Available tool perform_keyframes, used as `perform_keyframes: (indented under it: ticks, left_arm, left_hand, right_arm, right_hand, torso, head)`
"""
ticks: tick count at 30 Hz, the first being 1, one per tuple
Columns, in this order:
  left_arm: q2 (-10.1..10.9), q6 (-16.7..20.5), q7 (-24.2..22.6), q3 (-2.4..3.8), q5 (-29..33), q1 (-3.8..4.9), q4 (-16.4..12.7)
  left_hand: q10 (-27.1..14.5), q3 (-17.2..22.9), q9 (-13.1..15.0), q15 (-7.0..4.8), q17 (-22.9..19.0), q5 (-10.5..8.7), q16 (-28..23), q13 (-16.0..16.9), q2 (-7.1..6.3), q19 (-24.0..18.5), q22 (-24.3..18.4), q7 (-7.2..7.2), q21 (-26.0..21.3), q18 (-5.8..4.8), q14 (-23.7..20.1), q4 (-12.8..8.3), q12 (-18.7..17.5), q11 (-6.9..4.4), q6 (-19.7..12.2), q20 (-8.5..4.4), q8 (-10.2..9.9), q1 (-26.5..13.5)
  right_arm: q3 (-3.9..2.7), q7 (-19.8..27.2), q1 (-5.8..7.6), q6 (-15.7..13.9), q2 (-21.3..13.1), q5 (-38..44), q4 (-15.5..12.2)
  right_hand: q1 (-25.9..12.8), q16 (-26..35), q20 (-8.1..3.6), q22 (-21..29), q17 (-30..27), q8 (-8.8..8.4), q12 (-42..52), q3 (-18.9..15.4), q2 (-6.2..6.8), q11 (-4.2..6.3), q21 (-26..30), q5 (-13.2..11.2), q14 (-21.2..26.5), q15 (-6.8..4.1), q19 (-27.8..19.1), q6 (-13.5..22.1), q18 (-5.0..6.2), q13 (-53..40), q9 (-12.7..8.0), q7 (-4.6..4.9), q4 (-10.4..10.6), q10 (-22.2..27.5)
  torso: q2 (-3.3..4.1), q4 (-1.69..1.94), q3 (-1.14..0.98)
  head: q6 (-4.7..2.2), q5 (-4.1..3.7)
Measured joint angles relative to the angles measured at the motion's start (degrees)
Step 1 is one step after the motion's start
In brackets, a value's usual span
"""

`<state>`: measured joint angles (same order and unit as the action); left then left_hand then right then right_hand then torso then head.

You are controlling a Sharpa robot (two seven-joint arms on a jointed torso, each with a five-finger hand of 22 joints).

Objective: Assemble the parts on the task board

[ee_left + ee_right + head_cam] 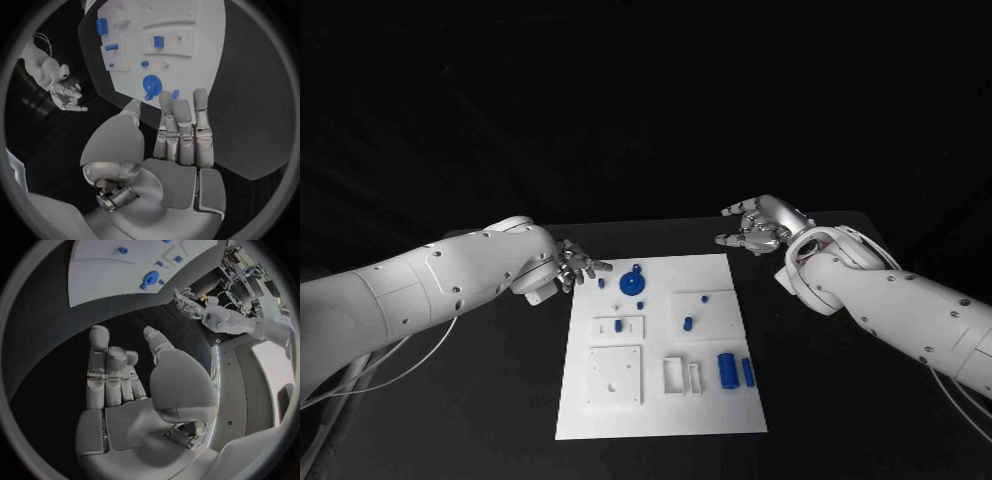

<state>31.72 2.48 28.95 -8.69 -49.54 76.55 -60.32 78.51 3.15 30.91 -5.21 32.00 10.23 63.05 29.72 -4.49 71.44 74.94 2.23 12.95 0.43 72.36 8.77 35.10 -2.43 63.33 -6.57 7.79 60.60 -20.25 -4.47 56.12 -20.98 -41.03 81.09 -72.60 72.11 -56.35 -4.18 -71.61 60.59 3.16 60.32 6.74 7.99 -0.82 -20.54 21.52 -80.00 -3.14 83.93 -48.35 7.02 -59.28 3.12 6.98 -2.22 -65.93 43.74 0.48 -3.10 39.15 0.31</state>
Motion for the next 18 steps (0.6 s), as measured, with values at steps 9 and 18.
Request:
perform_keyframes:
  ticks: [9, 18]
  left_arm:
    - [-4.6, -2.3, -1.0, 0.03, -0.1, 0.59, 8.9]
    - [-7.6, -5.3, -2.7, -0.19, -1.8, 0.35, 15.4]
  left_hand:
    - [-1.0, -1.4, -2.4, 0.19, -0.9, 3.69, 0.9, -0.3, 1.57, 0.0, 0.0, -0.22, -0.2, 0.0, -0.8, -2.3, 1.1, -0.01, -3.3, 0.0, 7.4, -0.2]
    - [-1.7, -2.3, 4.1, -0.02, -1.3, 11.46, 1.5, -0.3, 2.85, -0.2, 0.0, -1.11, -0.5, 0.01, -1.5, -3.6, 1.8, -0.3, -6.5, 0.21, 14.9, 0.3]
  right_arm:
    - [0.0, 0.0, 0.0, 0.0, 0.1, 0.0, -0.4]
    - [0.0, 0.0, 0.01, 0.0, 0.2, 0.0, -1.0]
  right_hand:
    - [0.0, 0.0, 0.0, 0.0, 0.0, 0.0, 0.0, 0.0, 0.0, -0.21, 0.0, 0.0, 0.0, 0.0, 0.0, 0.2, -0.01, 0.0, 0.0, 0.19, 0.0, 0.2]
    - [0.0, 0.0, 0.0, 0.0, 0.0, 0.0, 0.0, 0.0, 0.0, -0.21, 0.0, 0.0, 0.0, 0.0, 0.0, 0.2, -0.02, 0.0, 0.0, 0.19, 0.0, 0.2]
  torso:
    - [0.71, -0.58, -0.03]
    - [1.61, -1.21, -0.1]
  head:
    - [-0.88, 0.74]
    - [-1.69, 1.49]
